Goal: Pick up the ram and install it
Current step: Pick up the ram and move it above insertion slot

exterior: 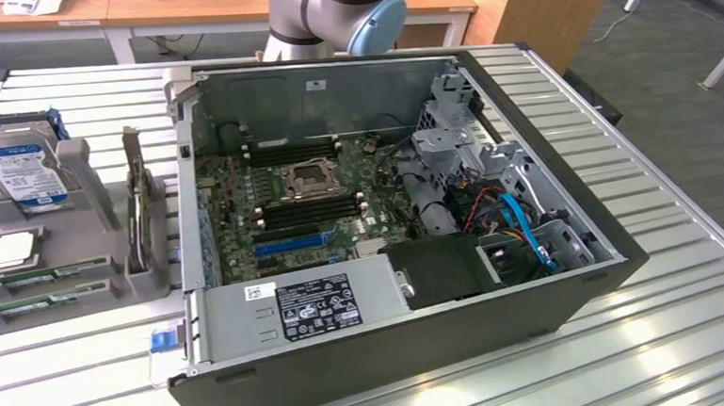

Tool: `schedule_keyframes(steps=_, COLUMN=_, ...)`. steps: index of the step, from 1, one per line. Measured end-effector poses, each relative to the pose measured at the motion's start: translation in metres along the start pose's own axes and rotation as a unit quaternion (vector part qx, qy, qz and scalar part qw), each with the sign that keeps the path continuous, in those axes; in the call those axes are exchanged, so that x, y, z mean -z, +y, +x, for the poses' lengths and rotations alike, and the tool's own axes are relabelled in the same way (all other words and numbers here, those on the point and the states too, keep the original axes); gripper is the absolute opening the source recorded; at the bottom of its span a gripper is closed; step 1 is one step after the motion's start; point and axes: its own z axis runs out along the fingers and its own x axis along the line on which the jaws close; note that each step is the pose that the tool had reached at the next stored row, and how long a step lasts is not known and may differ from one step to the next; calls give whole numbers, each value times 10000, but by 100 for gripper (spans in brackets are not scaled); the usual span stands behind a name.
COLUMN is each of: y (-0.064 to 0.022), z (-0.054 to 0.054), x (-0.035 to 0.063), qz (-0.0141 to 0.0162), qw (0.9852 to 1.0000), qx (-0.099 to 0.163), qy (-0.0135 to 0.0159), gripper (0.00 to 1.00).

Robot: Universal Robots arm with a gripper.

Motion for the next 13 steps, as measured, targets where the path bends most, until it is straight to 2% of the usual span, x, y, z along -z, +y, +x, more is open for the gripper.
schedule_keyframes(steps=7, y=0, z=0, x=0, qz=-9, qw=9992, qx=405, qy=18, gripper=10)
schedule_keyframes(steps=10, y=0, z=0, x=0, qz=-14, qw=9980, qx=630, qy=29, gripper=10)
schedule_keyframes(steps=13, y=0, z=0, x=0, qz=-20, qw=9962, qx=870, qy=40, gripper=10)
